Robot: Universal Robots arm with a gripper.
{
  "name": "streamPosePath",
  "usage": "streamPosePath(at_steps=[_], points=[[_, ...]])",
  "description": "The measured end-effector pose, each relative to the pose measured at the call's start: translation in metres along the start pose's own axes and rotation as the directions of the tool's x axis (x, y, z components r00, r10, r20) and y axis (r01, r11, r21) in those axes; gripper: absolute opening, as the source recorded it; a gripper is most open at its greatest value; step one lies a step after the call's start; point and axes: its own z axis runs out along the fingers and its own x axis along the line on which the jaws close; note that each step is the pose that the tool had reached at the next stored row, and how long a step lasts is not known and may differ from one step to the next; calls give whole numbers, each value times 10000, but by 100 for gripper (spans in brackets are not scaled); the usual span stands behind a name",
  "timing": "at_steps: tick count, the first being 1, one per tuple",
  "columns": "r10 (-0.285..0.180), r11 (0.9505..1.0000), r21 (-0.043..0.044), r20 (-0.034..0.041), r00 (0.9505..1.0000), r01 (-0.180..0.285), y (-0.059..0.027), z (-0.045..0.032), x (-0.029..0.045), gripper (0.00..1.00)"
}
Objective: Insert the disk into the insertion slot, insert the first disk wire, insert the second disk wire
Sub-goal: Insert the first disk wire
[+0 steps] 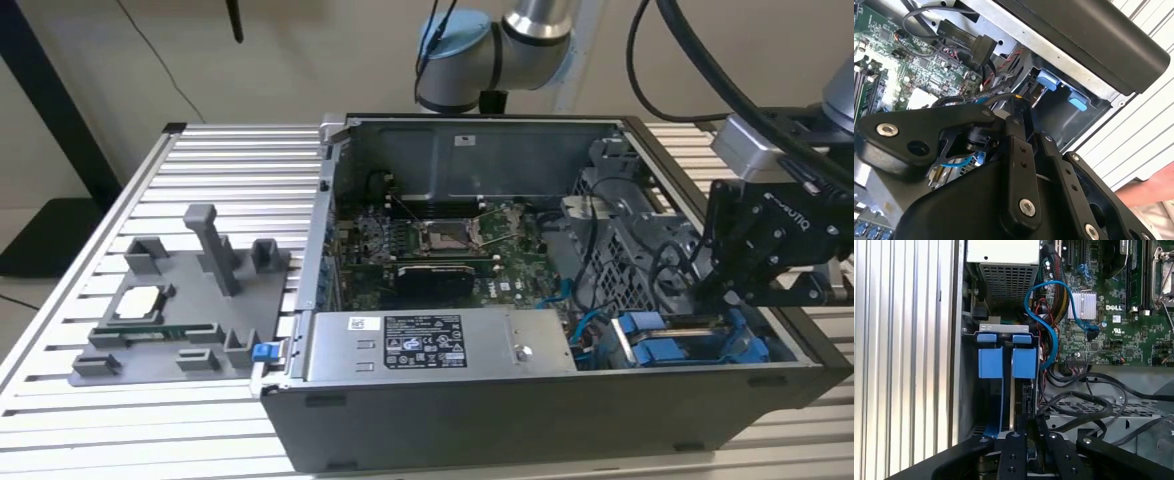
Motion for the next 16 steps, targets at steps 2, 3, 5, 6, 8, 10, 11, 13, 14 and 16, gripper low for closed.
streamPosePath(at_steps=[2,3,5,6,8,10,11,13,14,16], points=[[-1,10000,12,1,10000,1,-1,10,-11,0],[-1,10000,20,1,10000,1,-1,15,-14,0],[-1,10000,40,-2,10000,1,-2,26,-16,0],[-1,10000,47,-6,10000,1,-3,30,-17,0],[0,10000,54,-21,10000,0,-4,36,-16,0],[5,10000,59,-41,10000,-5,-5,42,-16,0],[7,10000,60,-55,10000,-7,-5,44,-16,0],[12,10000,69,-80,10000,-12,-6,51,-16,0],[12,10000,79,-82,10000,-11,-8,56,-16,0],[11,10000,88,-80,10000,-11,-9,69,-16,0]])
